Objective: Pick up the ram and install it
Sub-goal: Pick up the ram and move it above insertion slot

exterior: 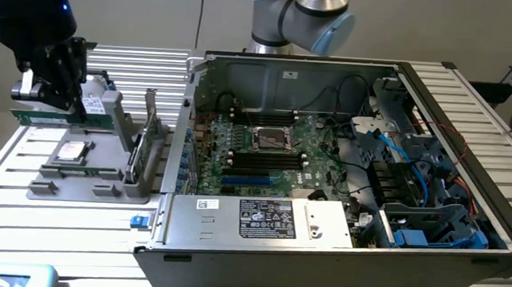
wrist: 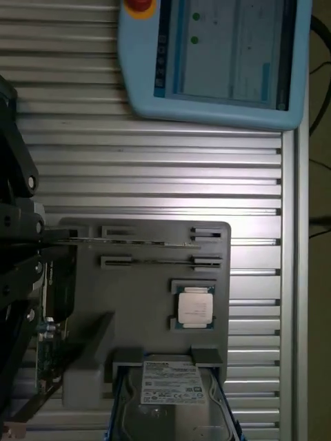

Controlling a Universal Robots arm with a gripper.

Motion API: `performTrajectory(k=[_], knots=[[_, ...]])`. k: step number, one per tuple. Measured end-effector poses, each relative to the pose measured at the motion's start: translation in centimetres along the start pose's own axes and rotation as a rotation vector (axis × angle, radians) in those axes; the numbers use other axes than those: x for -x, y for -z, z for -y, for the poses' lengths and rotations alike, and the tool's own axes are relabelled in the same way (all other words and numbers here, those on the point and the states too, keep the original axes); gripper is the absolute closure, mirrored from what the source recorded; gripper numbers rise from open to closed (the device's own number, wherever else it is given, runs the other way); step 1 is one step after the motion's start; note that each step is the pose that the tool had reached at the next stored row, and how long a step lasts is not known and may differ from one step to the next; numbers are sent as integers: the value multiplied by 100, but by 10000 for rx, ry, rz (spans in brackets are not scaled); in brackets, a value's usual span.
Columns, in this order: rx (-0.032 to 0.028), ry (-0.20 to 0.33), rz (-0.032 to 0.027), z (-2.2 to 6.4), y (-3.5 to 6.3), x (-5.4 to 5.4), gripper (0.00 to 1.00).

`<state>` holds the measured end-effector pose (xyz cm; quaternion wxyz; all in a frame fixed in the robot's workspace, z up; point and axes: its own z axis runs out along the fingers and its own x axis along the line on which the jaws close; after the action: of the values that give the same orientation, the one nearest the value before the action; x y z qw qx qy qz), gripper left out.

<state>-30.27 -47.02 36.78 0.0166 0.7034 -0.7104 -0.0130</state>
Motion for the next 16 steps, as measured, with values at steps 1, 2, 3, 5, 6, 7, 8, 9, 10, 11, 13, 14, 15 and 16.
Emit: performTrajectory(k=[1, 2, 3, 5, 6, 7, 8, 9, 10, 11, 13, 14, 15, 16], knots=[[1, 0, -1, 41, 51, 0, 86], [0, 0, 0, 79, 97, 0, 86], [0, 0, 0, 116, 144, 1, 86], [0, -1, 0, 193, 238, 1, 86], [2, 0, -1, 233, 286, 1, 86], [4, 0, -1, 271, 332, 1, 86], [4, 0, -1, 312, 377, 1, 86], [6, 0, -1, 352, 420, 2, 86], [10, 0, -1, 394, 461, 2, 86], [13, -1, -1, 436, 501, 2, 86], [20, -1, -2, 522, 568, 3, 86], [21, 0, 0, 566, 595, 3, 86], [22, 0, 1, 612, 617, 3, 86], [25, 0, 0, 654, 637, 4, 86]])
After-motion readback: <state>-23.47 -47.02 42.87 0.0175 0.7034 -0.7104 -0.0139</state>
